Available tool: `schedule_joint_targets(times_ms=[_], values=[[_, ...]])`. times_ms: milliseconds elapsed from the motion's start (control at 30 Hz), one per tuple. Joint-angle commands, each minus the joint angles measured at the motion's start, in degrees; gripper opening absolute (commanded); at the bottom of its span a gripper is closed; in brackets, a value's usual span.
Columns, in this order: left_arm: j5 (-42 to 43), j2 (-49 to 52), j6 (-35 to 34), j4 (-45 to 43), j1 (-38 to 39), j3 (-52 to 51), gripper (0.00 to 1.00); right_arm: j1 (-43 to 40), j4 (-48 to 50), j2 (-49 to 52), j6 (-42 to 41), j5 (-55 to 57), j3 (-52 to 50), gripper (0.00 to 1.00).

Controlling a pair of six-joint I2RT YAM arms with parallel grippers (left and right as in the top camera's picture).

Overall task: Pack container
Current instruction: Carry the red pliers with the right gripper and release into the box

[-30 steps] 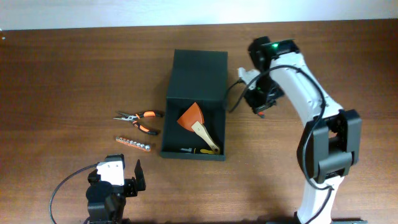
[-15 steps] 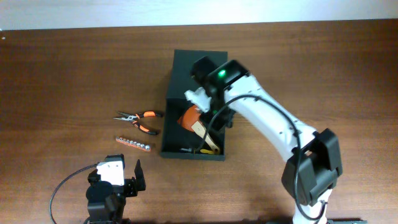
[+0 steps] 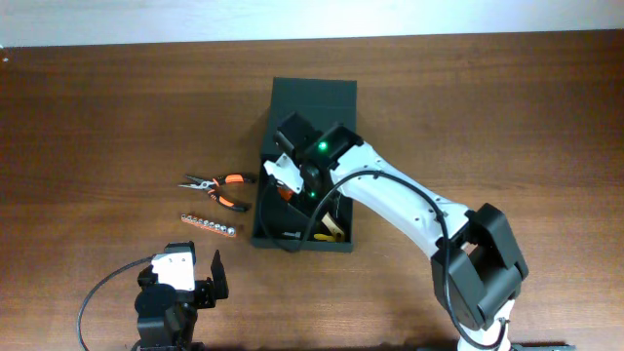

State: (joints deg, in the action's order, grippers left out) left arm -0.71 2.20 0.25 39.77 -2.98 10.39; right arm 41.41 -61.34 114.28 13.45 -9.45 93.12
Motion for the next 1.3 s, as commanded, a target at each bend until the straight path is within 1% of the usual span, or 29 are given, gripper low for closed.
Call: schedule_joint_targets(times_ms=[0, 67, 167, 200, 233, 333, 433, 467, 500, 667, 800, 967, 1133, 1267], values=[[-0.2, -0.5, 0.9, -0.1, 0.1, -0.2, 0.99, 0.0, 2.6, -0.4, -0.5, -2.4, -3.6, 0.04], [-0.2, -0.5, 0.9, -0.1, 0.1, -0.2, 0.99, -0.1, 3.9, -0.4, -0.5, -2.4, -5.4, 0.04], [-0.2, -0.5, 0.9, -0.1, 0.1, -0.2, 0.99, -0.1, 5.1, -0.4, -0.5, -2.4, -7.3, 0.13], [-0.2, -0.5, 0.9, -0.1, 0.1, -0.2, 0.99, -0.1, 5.3, -0.4, -0.5, -2.4, -7.7, 0.20], [-0.2, -0.5, 0.9, -0.1, 0.1, -0.2, 0.99, -0.1, 5.5, -0.4, -0.5, -2.4, -8.1, 0.30], [-0.2, -0.5, 0.9, -0.1, 0.1, -0.2, 0.99, -0.1, 5.8, -0.4, -0.5, -2.4, -8.5, 0.51], [-0.2, -0.5, 0.9, -0.1, 0.1, -0.2, 0.99, -0.1, 6.2, -0.5, -0.5, -2.4, -8.4, 0.83], [-0.2, -0.5, 0.9, -0.1, 0.1, -0.2, 0.99, -0.1, 6.2, -0.5, -0.5, -2.4, -8.2, 0.93], [-0.2, -0.5, 0.9, -0.1, 0.1, -0.2, 0.99, -0.1, 6.0, -0.5, -0.5, -2.4, -7.8, 1.00], [-0.2, -0.5, 0.9, -0.1, 0.1, -0.2, 0.99, -0.1, 2.8, -2.9, -0.5, -2.4, -3.8, 0.99], [-0.2, -0.5, 0.9, -0.1, 0.1, -0.2, 0.99, -0.1, 1.1, -8.7, -0.5, -2.4, -0.3, 0.99], [-0.2, -0.5, 0.9, -0.1, 0.1, -0.2, 0.99, -0.2, 0.6, -20.7, -0.5, -2.4, 0.3, 0.99], [-0.2, -0.5, 0.9, -0.1, 0.1, -0.2, 0.99, -0.3, -2.8, -33.7, -1.6, -1.9, -0.2, 0.99], [-0.2, -0.5, 0.9, -0.1, 0.1, -0.2, 0.99, -0.3, -4.0, -44.1, -2.0, 1.8, -4.5, 0.99]])
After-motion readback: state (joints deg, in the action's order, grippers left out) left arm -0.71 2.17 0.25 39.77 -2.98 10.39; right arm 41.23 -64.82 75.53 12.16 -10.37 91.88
